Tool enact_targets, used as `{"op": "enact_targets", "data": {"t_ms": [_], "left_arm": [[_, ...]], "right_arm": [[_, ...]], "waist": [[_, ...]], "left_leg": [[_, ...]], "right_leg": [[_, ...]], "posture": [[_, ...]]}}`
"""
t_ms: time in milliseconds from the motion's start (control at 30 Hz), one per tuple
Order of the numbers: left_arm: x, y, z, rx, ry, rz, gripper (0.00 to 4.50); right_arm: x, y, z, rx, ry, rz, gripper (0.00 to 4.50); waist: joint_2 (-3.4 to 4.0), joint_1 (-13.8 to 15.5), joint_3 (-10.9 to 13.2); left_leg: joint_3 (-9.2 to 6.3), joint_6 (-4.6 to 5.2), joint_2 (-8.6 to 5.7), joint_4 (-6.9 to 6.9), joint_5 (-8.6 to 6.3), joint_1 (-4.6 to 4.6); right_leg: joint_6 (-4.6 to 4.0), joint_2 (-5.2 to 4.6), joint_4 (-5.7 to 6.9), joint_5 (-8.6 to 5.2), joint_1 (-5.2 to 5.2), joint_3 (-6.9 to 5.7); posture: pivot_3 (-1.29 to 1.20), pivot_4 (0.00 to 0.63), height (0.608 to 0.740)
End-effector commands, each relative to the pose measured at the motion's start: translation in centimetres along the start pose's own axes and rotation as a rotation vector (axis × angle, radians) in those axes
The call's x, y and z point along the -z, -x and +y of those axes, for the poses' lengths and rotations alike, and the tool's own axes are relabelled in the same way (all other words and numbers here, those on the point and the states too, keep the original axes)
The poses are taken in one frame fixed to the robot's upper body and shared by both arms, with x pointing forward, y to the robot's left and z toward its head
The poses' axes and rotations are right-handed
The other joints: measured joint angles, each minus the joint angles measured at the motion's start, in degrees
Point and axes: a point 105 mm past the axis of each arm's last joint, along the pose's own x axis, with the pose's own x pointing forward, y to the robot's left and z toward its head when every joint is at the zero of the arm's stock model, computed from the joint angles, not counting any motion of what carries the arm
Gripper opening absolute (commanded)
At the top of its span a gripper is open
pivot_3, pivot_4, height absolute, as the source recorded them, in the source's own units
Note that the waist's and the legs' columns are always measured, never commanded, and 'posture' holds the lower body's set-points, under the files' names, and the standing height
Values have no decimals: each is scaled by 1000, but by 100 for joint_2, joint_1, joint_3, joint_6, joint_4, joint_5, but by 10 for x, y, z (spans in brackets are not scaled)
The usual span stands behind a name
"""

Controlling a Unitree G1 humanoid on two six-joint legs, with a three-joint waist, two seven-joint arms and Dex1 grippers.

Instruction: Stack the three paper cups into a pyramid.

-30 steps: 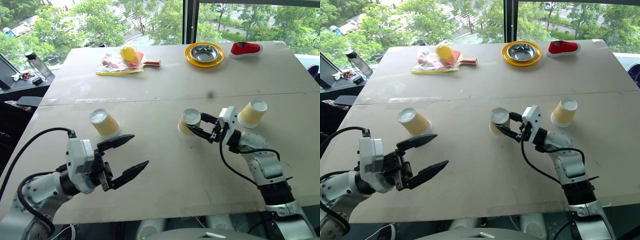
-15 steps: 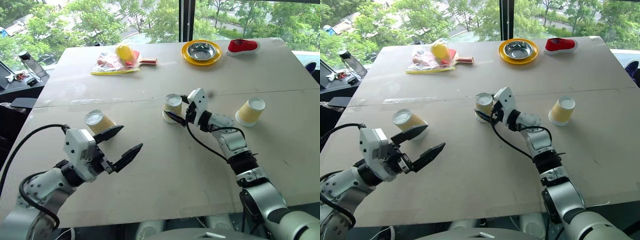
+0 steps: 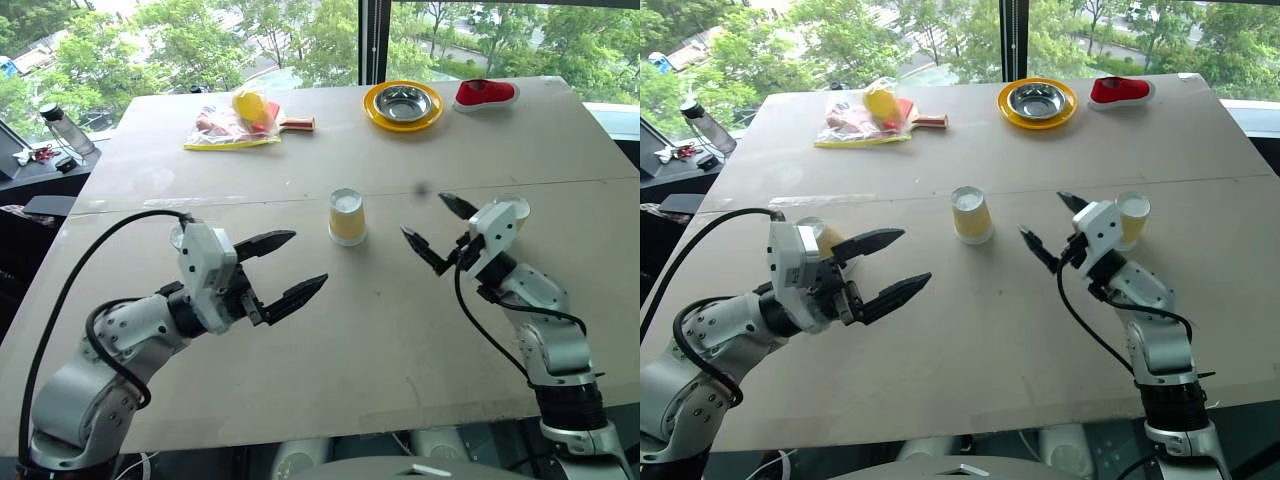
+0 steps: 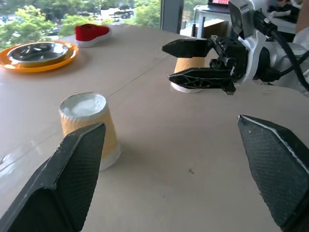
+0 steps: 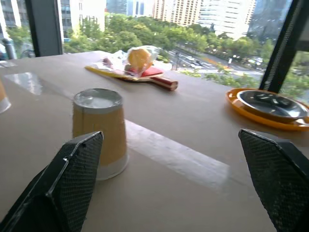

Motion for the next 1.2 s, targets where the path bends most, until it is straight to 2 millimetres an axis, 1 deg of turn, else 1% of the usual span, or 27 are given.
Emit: {"op": "enact_targets", "data": {"t_ms": [33, 100, 200, 267, 433, 500, 633, 833, 933, 967, 1033, 1100, 1167, 1200], "left_arm": [[-4, -9, -6, 63, 9, 17, 4500], [-5, -12, -7, 83, 9, 30, 4500], [-6, -16, -6, 93, 13, 55, 4500], [-8, -18, -5, 97, 12, 65, 4500], [-13, -20, -3, 95, 4, 77, 4500], [-15, -21, -4, 97, -5, 71, 4500], [-16, -21, -4, 96, -12, 72, 4500], [-16, -22, -3, 89, -22, 70, 4500], [-15, -21, -4, 80, -25, 69, 4500], [-15, -21, -4, 79, -25, 69, 4500], [-14, -20, -3, 67, -28, 71, 4500], [-13, -18, -1, 43, -28, 71, 4500], [-9, -14, 3, -24, -18, 57, 4500], [-8, -13, 4, -40, -16, 55, 4500]], "right_arm": [[-9, 16, -33, 183, 104, -6, 4454], [-1, 22, -41, 231, 100, 31, 4454], [11, 26, -51, 292, 72, 65, 4454], [15, 26, -56, 332, 57, 71, 4454], [30, 28, -72, 459, -46, 88, 4454], [34, 27, -77, 483, -61, 95, 4454], [40, 26, -76, 482, -110, 106, 4454], [42, 21, -73, 458, -153, 108, 4454], [40, 19, -70, 438, -165, 99, 3720], [39, 19, -69, 430, -161, 97, 3168], [38, 17, -65, 406, -148, 92, 2291], [34, 10, -58, 351, -130, 84, 2231], [29, -6, -37, 227, -127, 73, 2231], [28, -10, -31, 193, -133, 70, 2231]], "waist": [[-1, -12, -1], [0, -16, 0], [-1, -31, 0], [-1, -30, 0], [-2, -26, 1], [-2, -25, 1], [-2, -27, 1], [-2, -27, 1], [-2, -27, 1], [-2, -27, 1], [-2, -27, 1], [-2, -30, 1], [-2, -50, 1], [-2, -54, 1]], "left_leg": [[1, 0, 0, 0, 0, 2], [3, 0, 3, 0, 0, 3], [14, 0, 16, 0, 0, 8], [22, 1, 18, 0, 0, 14], [42, 1, 19, 0, 0, 28], [47, 1, 19, 0, 0, 33], [53, 1, 22, 0, 0, 36], [60, 2, 28, 0, -1, 38], [62, 2, 28, 0, -1, 39], [63, 2, 29, 0, -1, 39], [63, 2, 29, 0, -1, 39], [64, 3, 31, 0, -1, 40], [71, 8, 33, 0, -4, 44], [77, 11, 35, -1, -6, 47]], "right_leg": [[0, 1, 2, 0, 0, 1], [0, 5, 5, -1, -1, 3], [0, 17, 9, -1, -1, 13], [0, 18, 14, -1, 0, 23], [0, 20, 24, -1, 2, 46], [0, 21, 27, -1, 3, 53], [0, 25, 28, -1, 3, 59], [0, 32, 30, -1, 3, 68], [0, 32, 30, -1, 2, 70], [0, 32, 30, -1, 2, 70], [0, 33, 30, -1, 2, 71], [0, 34, 30, -1, 2, 72], [0, 37, 31, -1, 2, 79], [0, 39, 32, -1, 3, 84]], "posture": [[0, 150, 740], [0, 150, 740], [0, 150, 740], [0, 150, 740], [0, 150, 740], [0, 150, 740], [0, 150, 740], [0, 150, 740], [0, 150, 740], [0, 150, 740], [0, 150, 740], [0, 150, 740], [0, 150, 740], [0, 150, 740]]}}
